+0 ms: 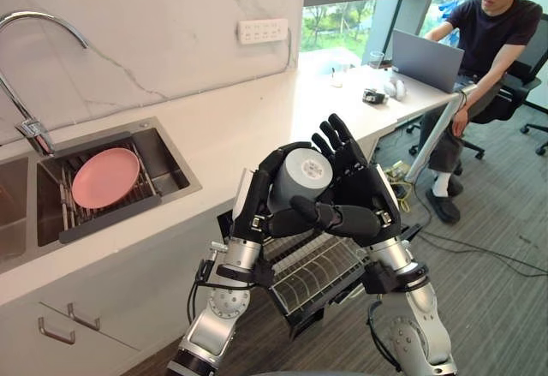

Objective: Walk over to the sink, pick up the cup, carry it to the dishwasher, place the cup inside the dishwasher, then close the dishwasher door

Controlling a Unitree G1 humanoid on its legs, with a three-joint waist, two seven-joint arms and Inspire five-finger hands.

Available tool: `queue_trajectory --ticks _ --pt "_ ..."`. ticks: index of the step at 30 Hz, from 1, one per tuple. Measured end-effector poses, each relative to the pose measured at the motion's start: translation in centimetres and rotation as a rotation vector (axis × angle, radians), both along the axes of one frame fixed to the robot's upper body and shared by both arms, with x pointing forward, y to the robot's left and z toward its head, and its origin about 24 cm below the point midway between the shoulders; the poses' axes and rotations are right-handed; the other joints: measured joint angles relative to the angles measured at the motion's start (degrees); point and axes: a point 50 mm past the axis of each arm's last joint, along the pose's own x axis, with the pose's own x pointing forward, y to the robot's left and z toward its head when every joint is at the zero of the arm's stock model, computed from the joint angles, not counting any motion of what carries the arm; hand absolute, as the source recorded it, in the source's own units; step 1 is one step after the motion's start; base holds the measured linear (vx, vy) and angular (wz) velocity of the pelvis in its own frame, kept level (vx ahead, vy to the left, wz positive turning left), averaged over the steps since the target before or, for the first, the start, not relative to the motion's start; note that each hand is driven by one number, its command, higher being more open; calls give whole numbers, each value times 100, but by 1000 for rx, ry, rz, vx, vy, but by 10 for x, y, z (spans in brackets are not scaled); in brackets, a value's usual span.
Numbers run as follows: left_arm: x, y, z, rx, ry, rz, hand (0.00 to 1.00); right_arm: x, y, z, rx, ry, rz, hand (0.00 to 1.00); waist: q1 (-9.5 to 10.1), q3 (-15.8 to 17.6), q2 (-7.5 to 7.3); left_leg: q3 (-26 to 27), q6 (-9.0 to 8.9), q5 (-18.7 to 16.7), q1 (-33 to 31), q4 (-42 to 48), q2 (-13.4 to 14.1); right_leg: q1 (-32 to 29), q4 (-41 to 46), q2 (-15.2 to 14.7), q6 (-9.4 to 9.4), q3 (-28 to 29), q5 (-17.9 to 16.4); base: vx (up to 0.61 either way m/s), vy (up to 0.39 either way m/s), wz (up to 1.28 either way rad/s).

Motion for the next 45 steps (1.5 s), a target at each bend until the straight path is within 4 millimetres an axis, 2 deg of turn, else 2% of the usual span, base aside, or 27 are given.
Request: queue_trajectory --ticks 5,14,24,32,33,45 --pt "-3 0 4 0 -34 -17 0 2 -6 7 -136 -37 -101 100 -59 55 -51 55 -5 3 26 -23 7 3 2 0 2 6 1 -10 -8 -1" --pt "-4 4 4 85 -82 26 0 3 -5 3 -143 17 -89 100 -119 154 -38 77 -13 6 46 -45 9 5 2 0 4 -1 0 0 0 0" --pt "-12 5 0 119 -109 41 0 -1 -4 -11 -24 136 30 100 -141 227 -42 60 -17 10 38 -48 11 8 -1 -2 6 -31 0 -3 -2 0" --pt "-14 4 3 107 -127 10 0 -3 -5 -12 57 145 96 100 -147 226 -43 36 -22 20 26 -48 11 8 -2 -4 7 -52 1 0 0 0" --pt "-14 4 4 105 -132 9 0 -3 -5 -12 68 145 103 0 -149 226 -43 32 -23 22 24 -47 11 8 -4 -4 7 -56 2 0 0 0" --pt "-15 4 5 135 -154 23 0 -2 -6 -14 91 163 129 0 -154 209 -51 30 -25 28 21 -44 13 8 -8 -4 11 -57 7 0 0 0"
